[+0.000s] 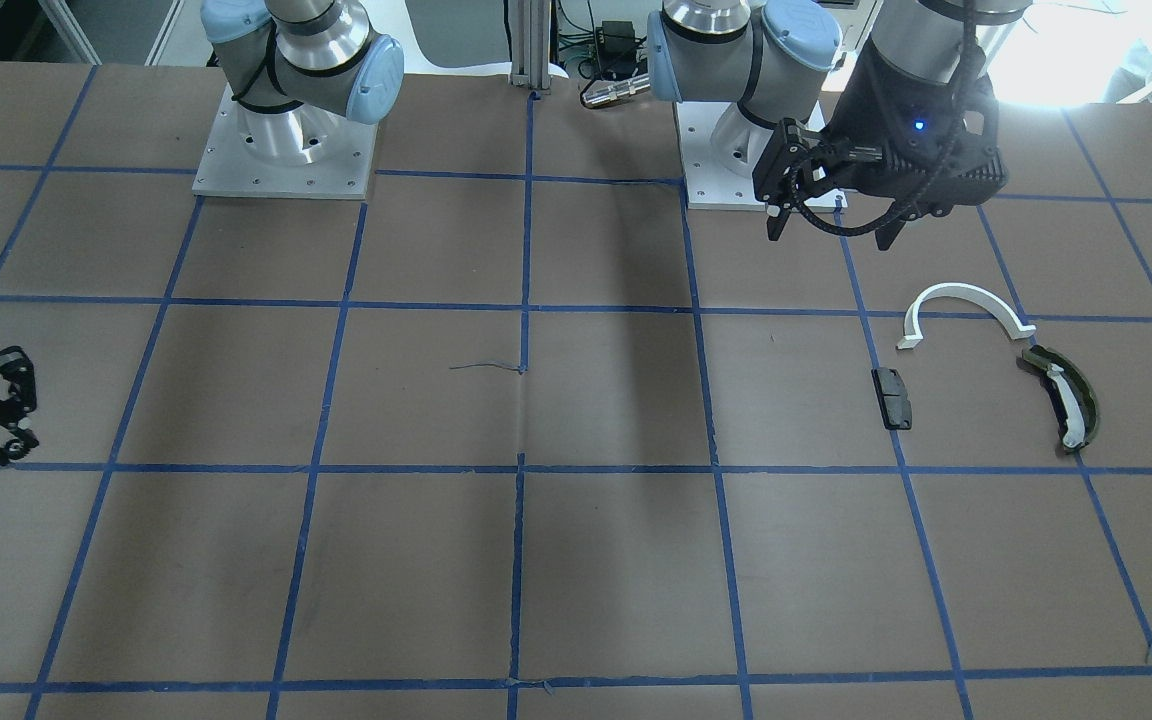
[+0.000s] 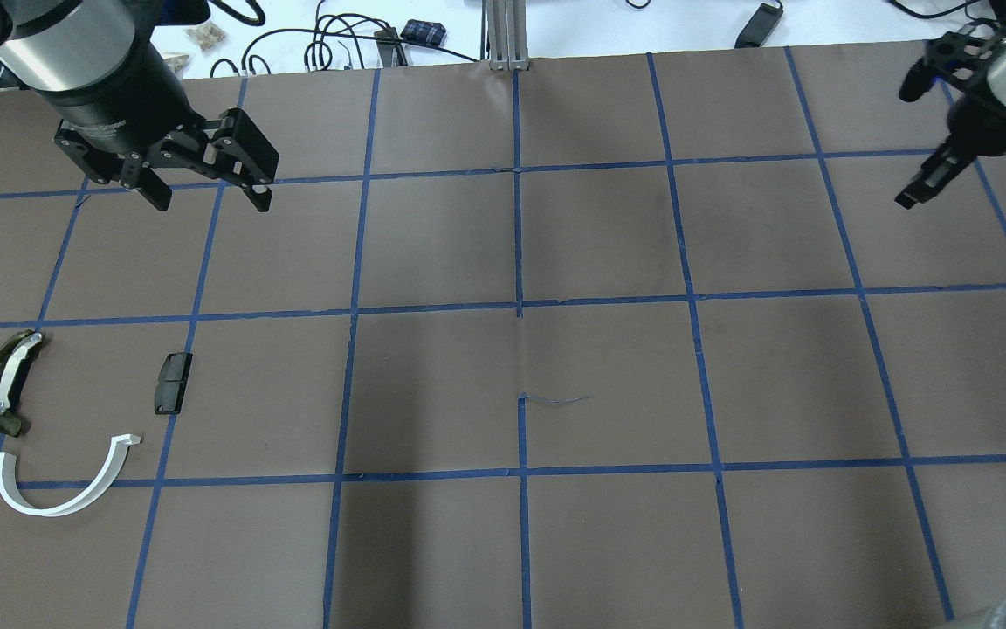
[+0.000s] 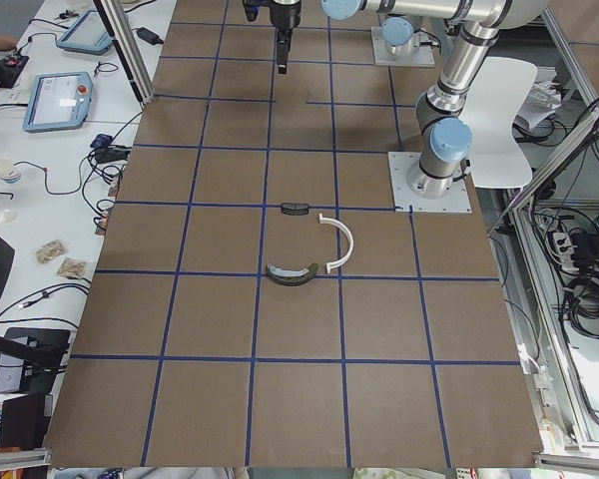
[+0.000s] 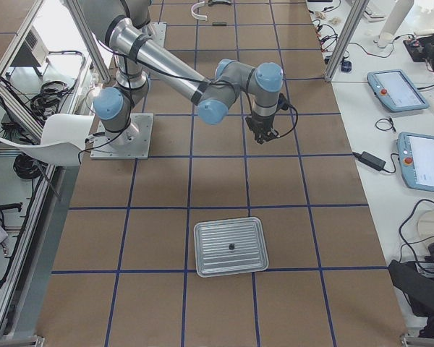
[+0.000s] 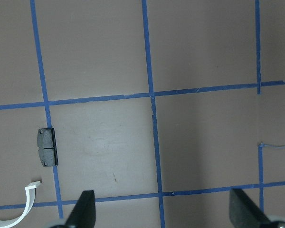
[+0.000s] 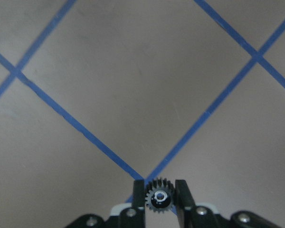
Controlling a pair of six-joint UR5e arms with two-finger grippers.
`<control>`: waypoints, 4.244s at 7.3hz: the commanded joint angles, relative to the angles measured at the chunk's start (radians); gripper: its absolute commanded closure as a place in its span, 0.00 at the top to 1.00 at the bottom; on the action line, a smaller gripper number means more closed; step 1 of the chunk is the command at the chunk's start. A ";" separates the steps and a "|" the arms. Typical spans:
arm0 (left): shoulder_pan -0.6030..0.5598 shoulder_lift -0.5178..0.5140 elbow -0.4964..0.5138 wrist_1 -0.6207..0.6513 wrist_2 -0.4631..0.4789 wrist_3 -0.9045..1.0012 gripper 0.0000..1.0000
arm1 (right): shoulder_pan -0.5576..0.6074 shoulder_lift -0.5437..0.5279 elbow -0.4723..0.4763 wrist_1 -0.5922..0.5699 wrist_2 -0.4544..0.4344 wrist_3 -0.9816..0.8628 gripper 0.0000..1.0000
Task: Place bearing gear from tray to pile
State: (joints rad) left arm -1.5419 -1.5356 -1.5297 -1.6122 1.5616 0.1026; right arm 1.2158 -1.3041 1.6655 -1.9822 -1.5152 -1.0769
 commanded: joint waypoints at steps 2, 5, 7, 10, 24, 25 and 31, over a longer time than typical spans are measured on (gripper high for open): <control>0.000 0.000 -0.001 0.000 0.000 0.000 1.00 | 0.375 0.074 -0.001 -0.091 -0.002 0.573 0.00; 0.000 0.000 -0.003 0.000 0.000 0.003 1.00 | 0.705 0.190 0.000 -0.224 -0.010 1.127 0.00; 0.000 0.000 -0.003 0.000 0.000 0.002 1.00 | 0.780 0.267 -0.001 -0.265 -0.132 1.178 0.00; 0.002 0.002 -0.013 0.000 0.000 0.003 1.00 | 0.733 0.252 -0.004 -0.267 -0.047 1.164 1.00; -0.403 -0.579 -0.202 0.888 0.009 -0.434 1.00 | -0.617 0.407 -0.283 -0.161 -0.023 -0.655 0.95; -0.417 -0.604 -0.202 0.888 0.009 -0.434 1.00 | -0.627 0.419 -0.286 -0.161 -0.023 -0.658 0.93; -0.431 -0.604 -0.196 0.879 0.002 -0.445 0.05 | -0.630 0.430 -0.231 -0.161 -0.043 -0.707 0.53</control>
State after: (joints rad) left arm -1.9724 -2.1477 -1.7273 -0.7320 1.5638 -0.3418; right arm 0.5861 -0.8709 1.4331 -2.1424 -1.5547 -1.7655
